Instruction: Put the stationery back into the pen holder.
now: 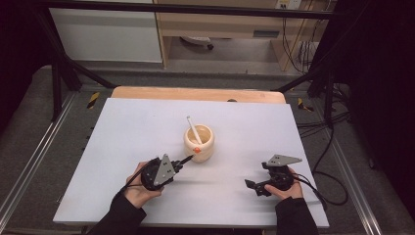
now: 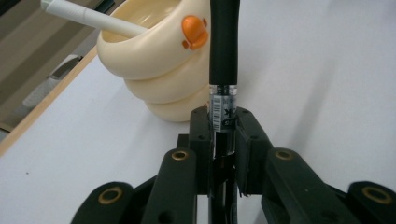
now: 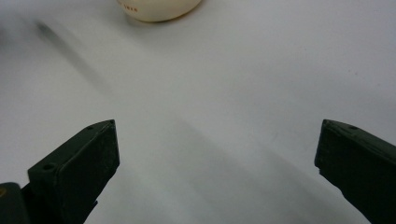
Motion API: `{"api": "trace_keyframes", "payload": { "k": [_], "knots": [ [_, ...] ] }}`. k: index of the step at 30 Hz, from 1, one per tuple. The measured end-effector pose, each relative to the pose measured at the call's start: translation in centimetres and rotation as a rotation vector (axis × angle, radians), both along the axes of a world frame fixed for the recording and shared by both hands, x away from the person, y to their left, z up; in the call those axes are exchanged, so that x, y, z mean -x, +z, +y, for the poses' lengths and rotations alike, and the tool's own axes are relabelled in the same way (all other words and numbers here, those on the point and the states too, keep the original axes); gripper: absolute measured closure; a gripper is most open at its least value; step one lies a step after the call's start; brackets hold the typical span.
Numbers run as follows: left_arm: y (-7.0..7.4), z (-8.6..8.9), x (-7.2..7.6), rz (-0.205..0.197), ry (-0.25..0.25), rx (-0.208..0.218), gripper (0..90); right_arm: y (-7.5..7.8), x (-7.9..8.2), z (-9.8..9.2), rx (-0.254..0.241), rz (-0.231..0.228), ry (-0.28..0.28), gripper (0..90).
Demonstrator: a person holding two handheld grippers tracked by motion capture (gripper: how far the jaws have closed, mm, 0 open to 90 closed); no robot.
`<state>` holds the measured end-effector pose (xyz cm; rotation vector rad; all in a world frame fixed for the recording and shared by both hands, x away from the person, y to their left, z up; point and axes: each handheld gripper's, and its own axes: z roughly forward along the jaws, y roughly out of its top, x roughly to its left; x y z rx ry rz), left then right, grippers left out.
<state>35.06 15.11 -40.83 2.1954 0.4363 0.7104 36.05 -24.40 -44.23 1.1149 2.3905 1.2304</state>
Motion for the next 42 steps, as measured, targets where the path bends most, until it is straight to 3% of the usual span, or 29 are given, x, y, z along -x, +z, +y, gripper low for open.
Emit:
{"api": "trace_keyframes", "payload": {
  "k": [11, 25, 30, 42],
  "knots": [
    [1.1, 0.6, -0.5, 0.09, 0.052, 0.16, 78.7, -0.5, -0.1, -0.2, 0.034, 0.009, 0.002, 0.9],
    [2.7, 0.5, -2.4, 0.138, 0.113, 0.306, 78.7, -0.5, 0.1, -0.3, 0.047, 0.005, 0.001, 0.9],
    [3.7, 0.0, -3.2, 0.139, 0.131, 0.36, 78.8, -0.5, 0.2, -0.4, 0.044, 0.002, 0.0, 0.9],
    [5.3, -1.5, -4.8, 0.132, 0.157, 0.422, 78.7, -0.5, 0.2, -0.4, 0.05, 0.0, 0.002, 0.9]
  ]
}}
